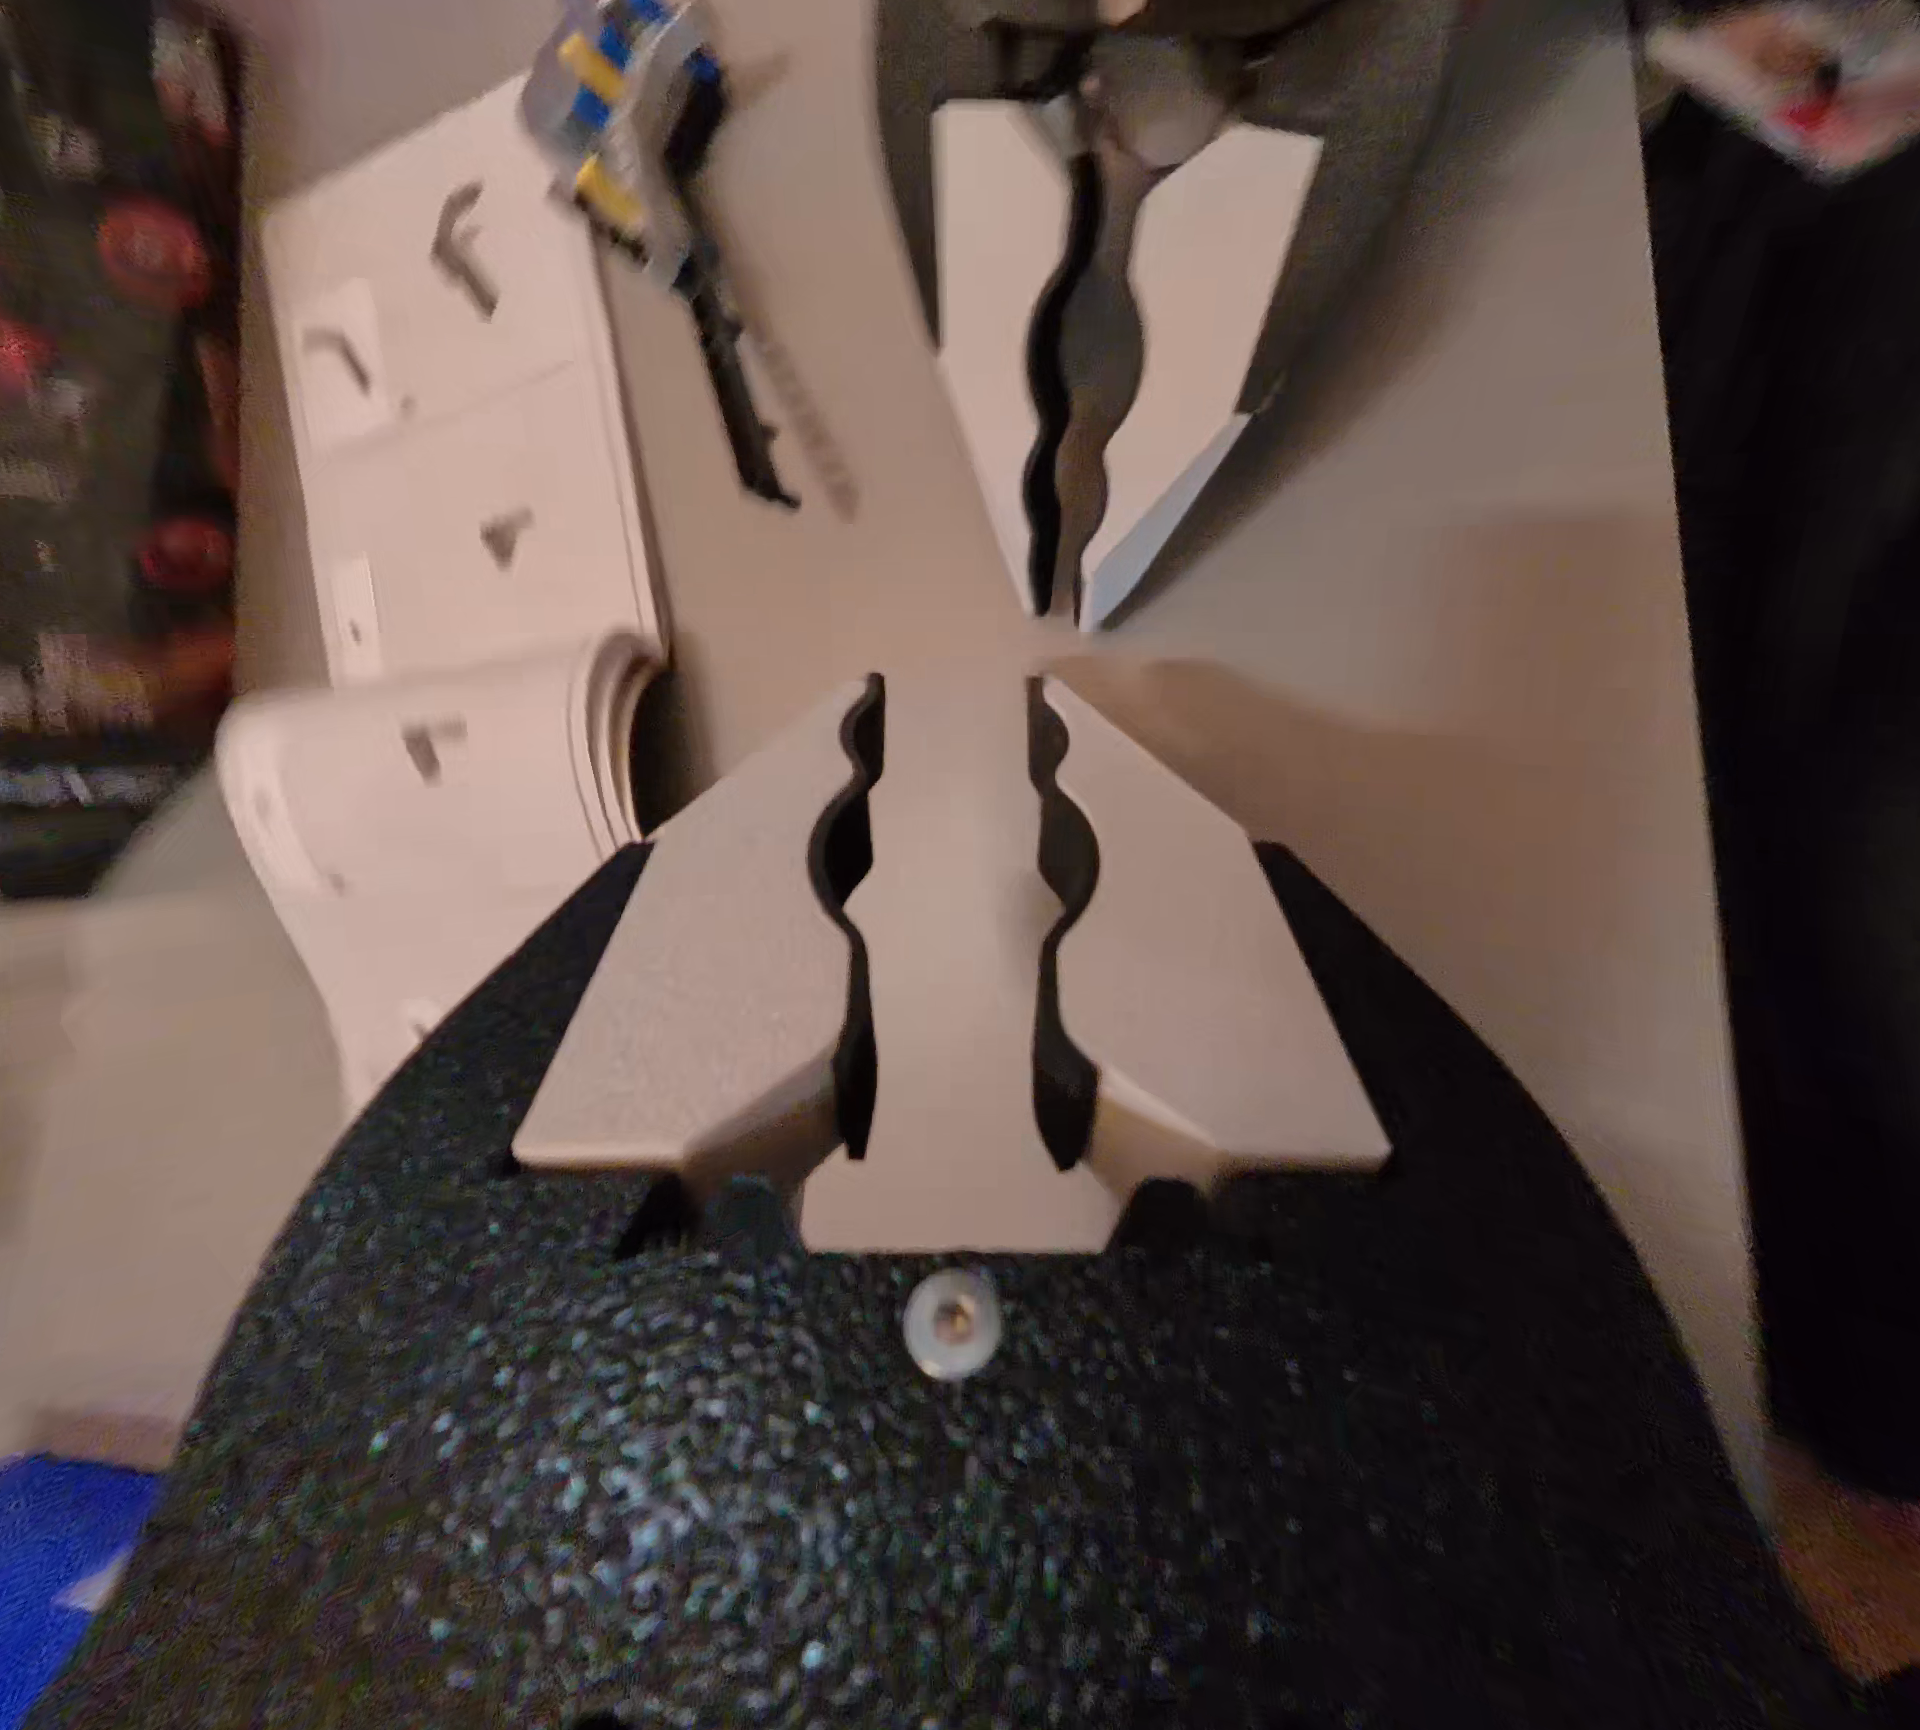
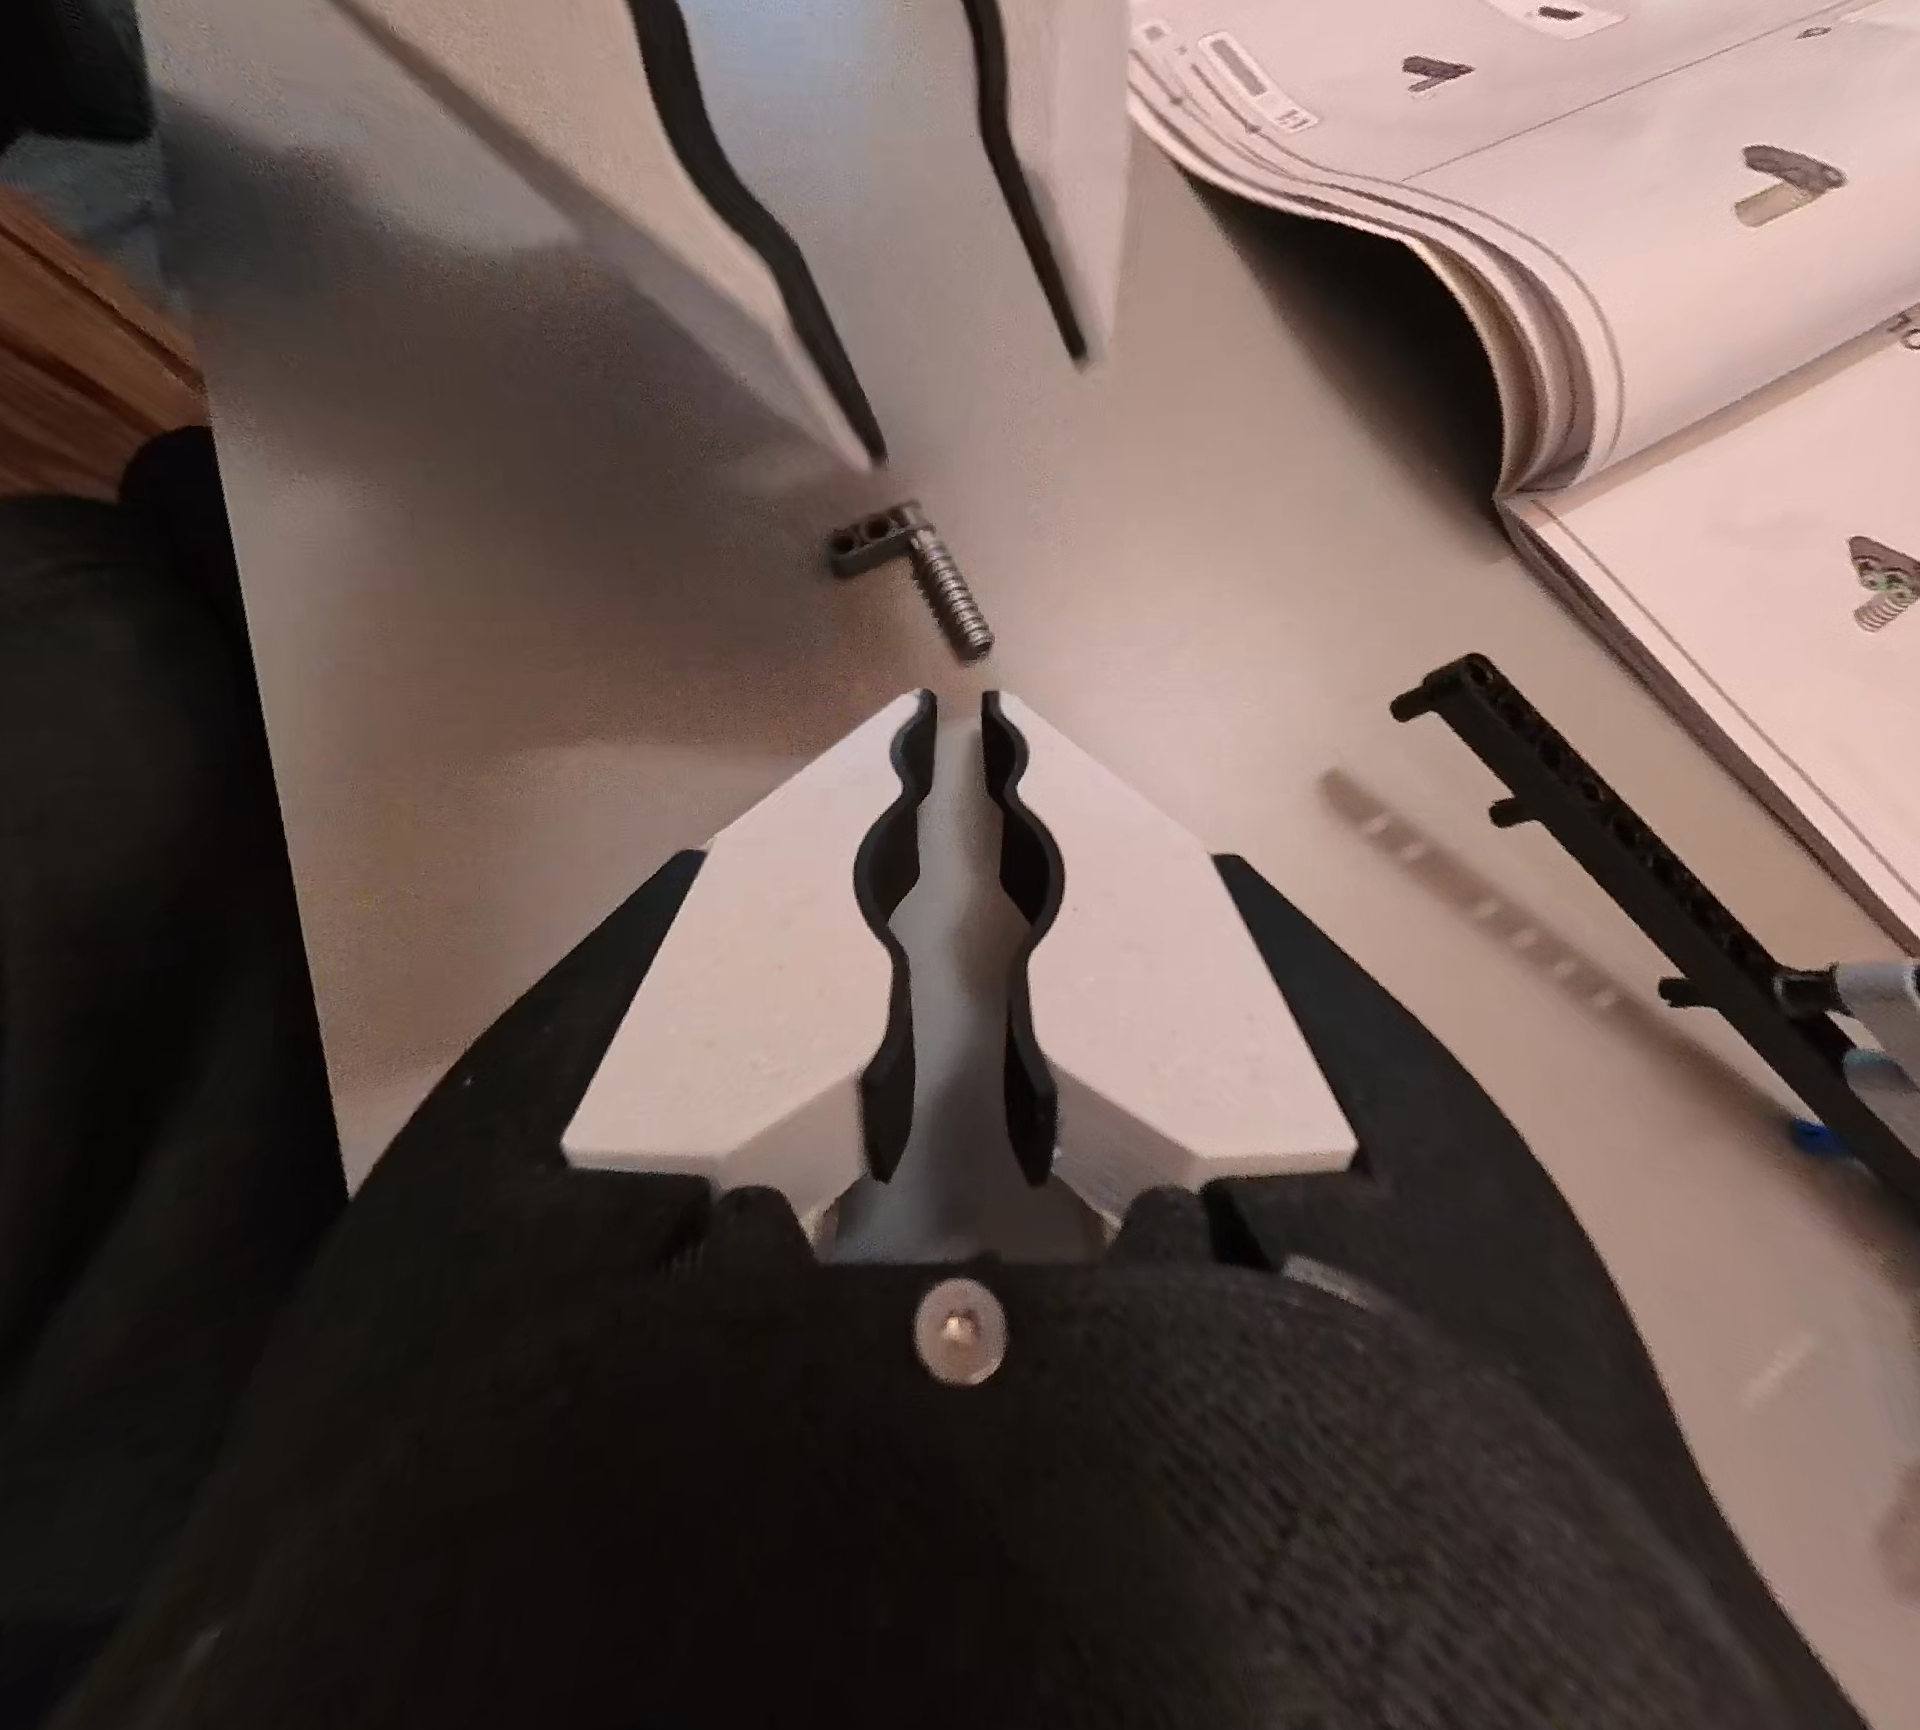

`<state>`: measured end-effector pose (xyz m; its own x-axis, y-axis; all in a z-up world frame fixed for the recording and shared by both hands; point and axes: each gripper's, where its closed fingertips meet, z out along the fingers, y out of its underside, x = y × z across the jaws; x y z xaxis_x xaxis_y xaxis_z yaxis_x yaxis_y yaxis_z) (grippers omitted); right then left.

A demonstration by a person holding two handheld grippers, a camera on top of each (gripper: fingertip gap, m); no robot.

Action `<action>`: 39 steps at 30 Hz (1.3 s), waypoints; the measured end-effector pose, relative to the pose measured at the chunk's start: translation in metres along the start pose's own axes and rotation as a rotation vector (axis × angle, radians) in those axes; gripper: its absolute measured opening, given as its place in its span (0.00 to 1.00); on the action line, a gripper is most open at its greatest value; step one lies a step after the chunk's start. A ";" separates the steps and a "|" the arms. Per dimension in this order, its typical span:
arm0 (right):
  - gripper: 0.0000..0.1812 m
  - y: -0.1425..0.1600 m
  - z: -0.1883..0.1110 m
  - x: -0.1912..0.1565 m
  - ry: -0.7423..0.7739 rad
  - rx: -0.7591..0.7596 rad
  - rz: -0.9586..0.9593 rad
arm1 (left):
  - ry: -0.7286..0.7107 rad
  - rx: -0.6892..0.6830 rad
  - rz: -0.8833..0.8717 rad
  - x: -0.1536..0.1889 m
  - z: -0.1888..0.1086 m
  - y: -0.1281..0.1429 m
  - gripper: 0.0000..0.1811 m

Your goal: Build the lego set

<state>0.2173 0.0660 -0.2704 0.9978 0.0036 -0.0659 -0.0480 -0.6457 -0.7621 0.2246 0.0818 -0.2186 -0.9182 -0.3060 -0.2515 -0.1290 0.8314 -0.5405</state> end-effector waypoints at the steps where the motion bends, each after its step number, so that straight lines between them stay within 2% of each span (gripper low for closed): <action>1: 0.03 -0.001 -0.001 0.002 0.006 0.008 0.007 | -0.007 0.029 -0.103 -0.002 -0.005 0.008 0.15; 4: 0.03 0.001 0.000 0.006 0.015 -0.002 0.045 | 0.022 0.145 -0.423 0.002 -0.007 0.023 0.13; 5: 0.03 0.001 0.000 0.009 0.021 0.000 0.051 | 0.035 0.182 -0.478 0.004 -0.005 0.024 0.13; 6: 0.03 0.000 0.001 0.009 0.012 0.007 0.040 | 0.043 0.202 -0.483 0.008 -0.001 0.025 0.13; 8: 0.03 0.003 0.003 0.009 0.018 -0.012 0.014 | 0.015 0.156 -0.437 0.013 0.009 0.031 0.13; 12: 0.05 0.006 0.004 0.009 0.023 -0.042 0.008 | -0.014 -0.034 -0.267 0.017 0.030 0.029 0.13; 14: 0.05 0.008 0.001 0.011 0.029 -0.045 0.020 | 0.038 -0.141 -0.204 0.024 0.041 0.029 0.12; 16: 0.05 0.008 -0.001 0.011 0.022 -0.034 0.033 | 0.069 -0.235 -0.187 0.026 0.047 0.034 0.03; 18: 0.05 0.007 -0.002 0.010 0.019 -0.017 0.044 | 0.075 -0.232 -0.209 0.024 0.048 0.033 0.03; 21: 0.07 0.004 -0.006 0.016 0.045 0.018 0.053 | 0.002 -0.092 -0.275 0.008 0.048 0.029 0.02; 23: 0.08 -0.006 -0.011 0.020 0.062 0.084 0.017 | -0.011 0.109 -0.329 0.000 0.044 0.018 0.02; 26: 0.07 -0.030 -0.023 0.014 0.027 0.235 -0.056 | -0.031 0.469 -0.282 -0.003 0.021 -0.007 0.02; 28: 0.07 -0.043 -0.032 0.006 -0.021 0.326 -0.087 | -0.054 0.584 -0.235 -0.002 0.009 -0.013 0.02; 34: 0.02 -0.053 -0.041 -0.003 -0.016 0.377 -0.223 | -0.012 0.661 -0.186 0.007 0.003 -0.016 0.02; 39: 0.06 -0.046 -0.043 -0.008 -0.044 0.347 -0.243 | 0.011 0.678 -0.154 0.010 0.001 -0.019 0.02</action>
<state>0.2139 0.0626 -0.2075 0.9795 0.1611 0.1207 0.1683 -0.3266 -0.9301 0.2187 0.0622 -0.2114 -0.9126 -0.3892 -0.1252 0.0010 0.3042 -0.9526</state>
